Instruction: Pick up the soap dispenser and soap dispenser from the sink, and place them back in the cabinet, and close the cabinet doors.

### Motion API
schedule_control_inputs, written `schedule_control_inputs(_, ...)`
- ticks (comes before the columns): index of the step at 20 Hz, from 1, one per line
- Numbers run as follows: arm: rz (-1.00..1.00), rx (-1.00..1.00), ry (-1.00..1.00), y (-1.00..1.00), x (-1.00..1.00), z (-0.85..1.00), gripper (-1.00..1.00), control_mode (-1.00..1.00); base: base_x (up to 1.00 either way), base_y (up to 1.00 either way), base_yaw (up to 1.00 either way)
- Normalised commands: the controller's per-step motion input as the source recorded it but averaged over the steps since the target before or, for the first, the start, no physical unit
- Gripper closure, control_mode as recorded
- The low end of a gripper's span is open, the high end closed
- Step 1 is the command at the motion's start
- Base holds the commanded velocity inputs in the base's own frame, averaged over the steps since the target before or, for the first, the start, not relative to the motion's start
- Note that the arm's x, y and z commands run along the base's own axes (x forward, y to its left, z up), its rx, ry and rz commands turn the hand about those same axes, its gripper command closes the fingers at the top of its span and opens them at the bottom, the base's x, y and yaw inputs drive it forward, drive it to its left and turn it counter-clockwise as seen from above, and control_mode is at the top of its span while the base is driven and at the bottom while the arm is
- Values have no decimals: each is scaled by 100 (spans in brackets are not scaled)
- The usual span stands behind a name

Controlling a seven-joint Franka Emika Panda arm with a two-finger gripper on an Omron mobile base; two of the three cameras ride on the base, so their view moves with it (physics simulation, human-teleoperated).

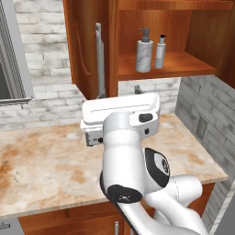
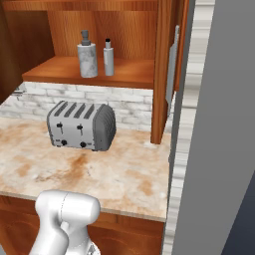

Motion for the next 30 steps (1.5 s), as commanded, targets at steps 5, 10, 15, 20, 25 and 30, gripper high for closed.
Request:
schedule_control_inputs(5,-17,0,-7,-56,4,0,-100,-100,0,0,0)
schedule_control_inputs(10,-17,0,-7,-45,17,0,-100,-100,0,0,0)
schedule_control_inputs(15,-18,0,-6,-34,29,0,-100,-100,0,0,0)
schedule_control_inputs(20,-20,0,-6,-27,29,0,-100,-100,0,0,0)
schedule_control_inputs(25,-20,0,-6,-22,34,0,-100,-100,0,0,0)
schedule_control_inputs(30,-11,5,-5,-18,47,0,-100,-100,0,0,0)
